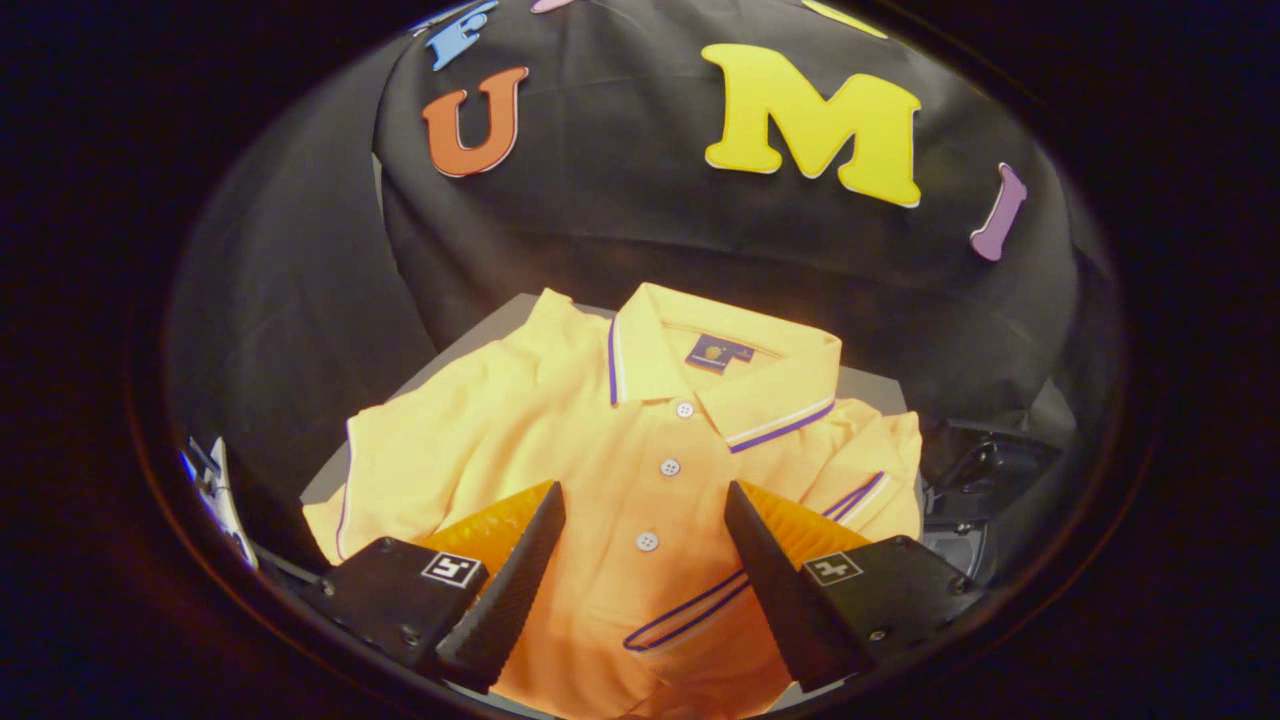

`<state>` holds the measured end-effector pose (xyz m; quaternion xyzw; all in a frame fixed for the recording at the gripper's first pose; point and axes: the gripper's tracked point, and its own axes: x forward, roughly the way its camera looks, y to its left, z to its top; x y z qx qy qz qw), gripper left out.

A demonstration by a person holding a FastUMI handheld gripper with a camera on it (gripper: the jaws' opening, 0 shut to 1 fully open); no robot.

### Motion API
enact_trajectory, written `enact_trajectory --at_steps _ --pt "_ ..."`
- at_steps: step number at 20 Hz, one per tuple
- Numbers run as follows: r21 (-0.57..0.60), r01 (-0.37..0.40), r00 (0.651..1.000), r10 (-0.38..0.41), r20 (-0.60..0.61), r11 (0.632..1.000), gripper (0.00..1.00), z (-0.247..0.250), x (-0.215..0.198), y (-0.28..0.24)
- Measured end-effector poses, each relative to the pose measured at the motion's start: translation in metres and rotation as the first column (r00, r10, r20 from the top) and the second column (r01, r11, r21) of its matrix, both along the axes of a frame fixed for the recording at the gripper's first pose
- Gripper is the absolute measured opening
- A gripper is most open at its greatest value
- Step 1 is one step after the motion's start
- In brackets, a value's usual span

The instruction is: Put the clothes into the washing machine and then close the washing machine lid.

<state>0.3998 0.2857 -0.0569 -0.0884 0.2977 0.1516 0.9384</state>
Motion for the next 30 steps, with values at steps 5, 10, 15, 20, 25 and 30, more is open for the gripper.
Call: enact_trajectory --at_steps 5,10,15,20,25,30 --pt "0.001 -0.041 0.999 0.041 -0.005 0.999 1.00 -0.002 0.000 0.001" --pt "0.047 -0.032 0.999 0.031 0.013 0.998 0.20 0.000 0.005 -0.004" --pt "0.140 -0.023 0.998 0.031 -0.057 0.990 0.05 0.012 0.005 -0.004" --pt "0.197 -0.045 0.999 0.042 0.022 0.979 0.05 0.070 -0.003 -0.014" --pt "0.237 -0.046 0.995 0.022 0.100 0.970 0.05 0.119 -0.003 -0.035" --pt "0.310 -0.068 0.982 0.008 0.191 0.948 0.04 0.179 -0.017 -0.058"
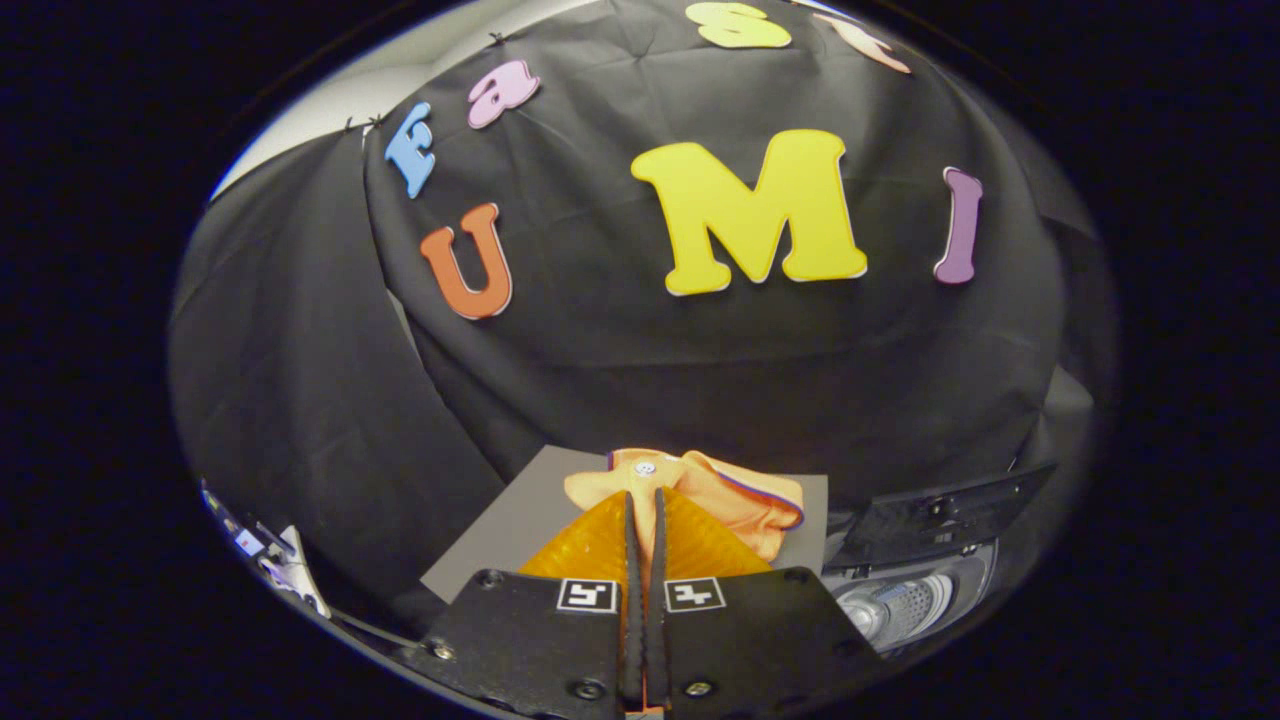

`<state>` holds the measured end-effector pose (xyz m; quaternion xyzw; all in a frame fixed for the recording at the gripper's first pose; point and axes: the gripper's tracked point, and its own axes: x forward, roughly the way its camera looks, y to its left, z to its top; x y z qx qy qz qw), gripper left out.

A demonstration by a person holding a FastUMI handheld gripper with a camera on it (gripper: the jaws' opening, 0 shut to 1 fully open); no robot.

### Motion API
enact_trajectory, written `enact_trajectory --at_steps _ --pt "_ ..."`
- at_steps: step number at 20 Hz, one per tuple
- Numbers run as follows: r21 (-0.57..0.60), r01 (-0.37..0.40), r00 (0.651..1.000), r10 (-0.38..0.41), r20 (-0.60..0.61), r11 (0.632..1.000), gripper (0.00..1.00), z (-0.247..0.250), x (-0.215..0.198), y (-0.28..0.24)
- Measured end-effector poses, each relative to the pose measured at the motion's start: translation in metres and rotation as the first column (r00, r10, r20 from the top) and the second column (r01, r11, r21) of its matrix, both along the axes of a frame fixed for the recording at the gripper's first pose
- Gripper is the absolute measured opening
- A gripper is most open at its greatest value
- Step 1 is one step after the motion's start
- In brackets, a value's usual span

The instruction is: Put the clothes into the washing machine and then close the washing machine lid.

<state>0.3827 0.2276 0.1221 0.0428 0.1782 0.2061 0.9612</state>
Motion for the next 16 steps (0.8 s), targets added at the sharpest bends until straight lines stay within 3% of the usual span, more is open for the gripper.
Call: enact_trajectory --at_steps 8,16 --pt "0.024 0.072 0.992 -0.075 0.106 0.997 0.04 0.062 -0.015 -0.080" --pt "-0.012 0.204 0.974 -0.201 0.106 0.979 0.05 0.058 -0.030 -0.183"
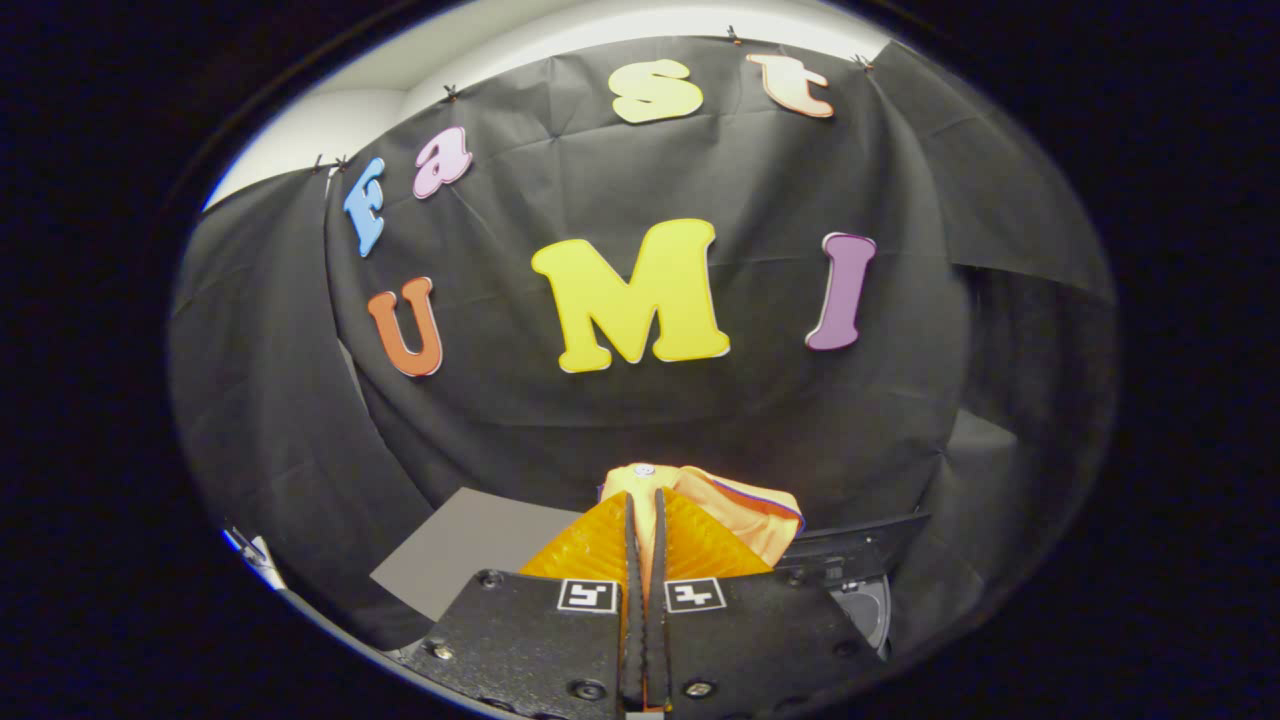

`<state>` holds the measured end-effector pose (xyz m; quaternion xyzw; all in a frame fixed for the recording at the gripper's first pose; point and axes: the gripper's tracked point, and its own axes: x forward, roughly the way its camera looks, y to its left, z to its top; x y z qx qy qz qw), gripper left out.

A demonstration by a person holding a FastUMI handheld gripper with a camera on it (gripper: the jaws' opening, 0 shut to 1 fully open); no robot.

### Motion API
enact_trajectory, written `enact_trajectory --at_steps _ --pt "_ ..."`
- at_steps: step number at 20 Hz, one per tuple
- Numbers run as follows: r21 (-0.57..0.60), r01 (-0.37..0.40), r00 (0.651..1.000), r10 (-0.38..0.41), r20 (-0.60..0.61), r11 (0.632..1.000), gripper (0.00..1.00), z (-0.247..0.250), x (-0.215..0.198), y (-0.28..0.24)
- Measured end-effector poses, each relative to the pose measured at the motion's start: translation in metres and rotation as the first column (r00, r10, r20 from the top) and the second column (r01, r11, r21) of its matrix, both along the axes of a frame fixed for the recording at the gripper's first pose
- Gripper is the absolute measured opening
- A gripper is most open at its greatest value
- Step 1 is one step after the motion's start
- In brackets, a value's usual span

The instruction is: Put the clothes into the washing machine and then close the washing machine lid.

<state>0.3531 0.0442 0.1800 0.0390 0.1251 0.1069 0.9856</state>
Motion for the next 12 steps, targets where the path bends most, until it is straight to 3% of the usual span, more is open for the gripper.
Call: enact_trajectory --at_steps 6,12 --pt "0.002 0.077 0.996 -0.077 -0.037 0.997 0.04 -0.031 -0.010 -0.059" --pt "-0.027 0.125 0.984 -0.128 -0.124 0.992 0.04 -0.106 -0.006 -0.095"
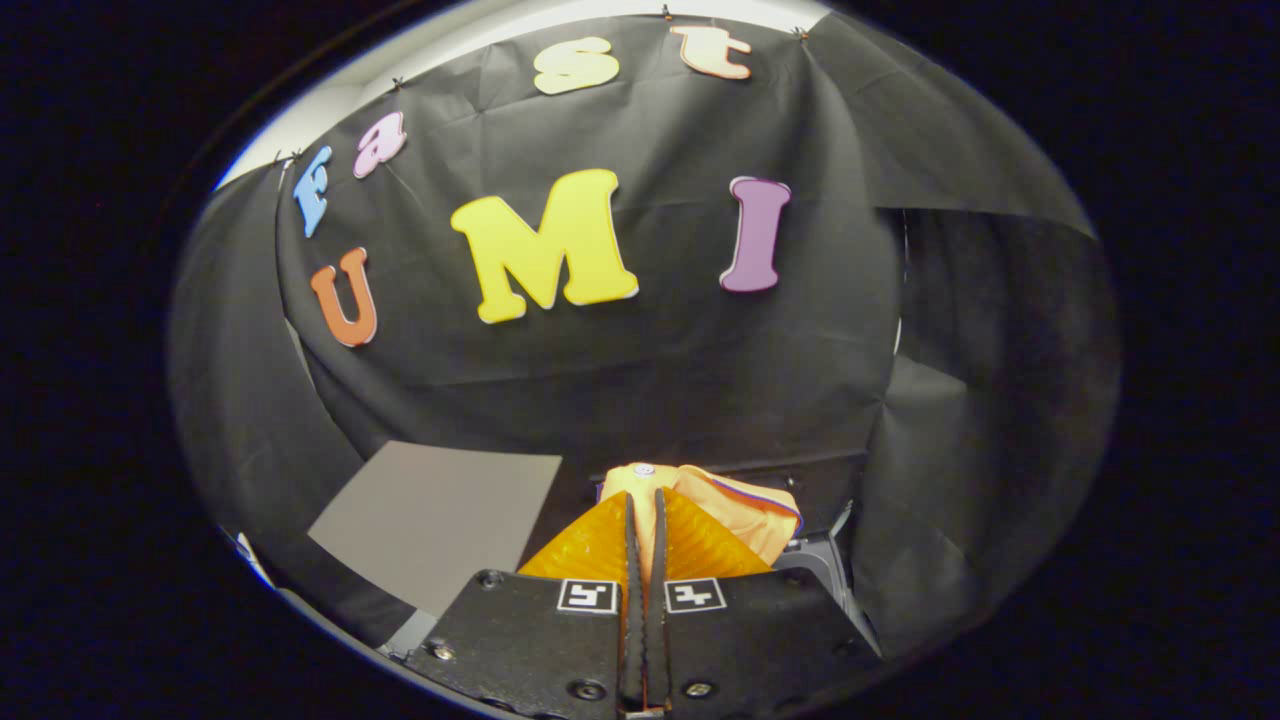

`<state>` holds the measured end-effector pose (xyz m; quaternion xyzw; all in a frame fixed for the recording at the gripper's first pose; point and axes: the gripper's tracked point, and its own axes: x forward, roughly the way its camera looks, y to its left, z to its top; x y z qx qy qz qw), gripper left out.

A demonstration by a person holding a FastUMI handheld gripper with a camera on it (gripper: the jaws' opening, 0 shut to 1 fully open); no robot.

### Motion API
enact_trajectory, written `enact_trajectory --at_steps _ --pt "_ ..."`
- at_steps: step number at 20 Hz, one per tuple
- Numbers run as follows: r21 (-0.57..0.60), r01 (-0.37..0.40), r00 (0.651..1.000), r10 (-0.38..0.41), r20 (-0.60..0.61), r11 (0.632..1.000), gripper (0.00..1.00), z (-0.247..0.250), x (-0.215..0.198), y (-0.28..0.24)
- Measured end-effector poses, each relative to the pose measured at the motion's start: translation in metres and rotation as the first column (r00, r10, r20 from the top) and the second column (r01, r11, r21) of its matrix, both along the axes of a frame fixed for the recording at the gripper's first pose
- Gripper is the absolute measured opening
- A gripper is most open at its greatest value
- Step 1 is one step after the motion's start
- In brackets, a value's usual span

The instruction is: Put the clothes into the washing machine and then close the washing machine lid.

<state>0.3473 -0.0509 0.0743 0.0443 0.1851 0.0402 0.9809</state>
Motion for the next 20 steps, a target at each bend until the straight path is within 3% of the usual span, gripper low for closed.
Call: enact_trajectory --at_steps 8,20 --pt "0.004 0.045 0.990 -0.044 -0.131 0.999 0.05 -0.117 0.037 -0.027" --pt "-0.084 0.073 0.952 -0.095 -0.290 0.994 0.04 -0.262 0.098 -0.066"
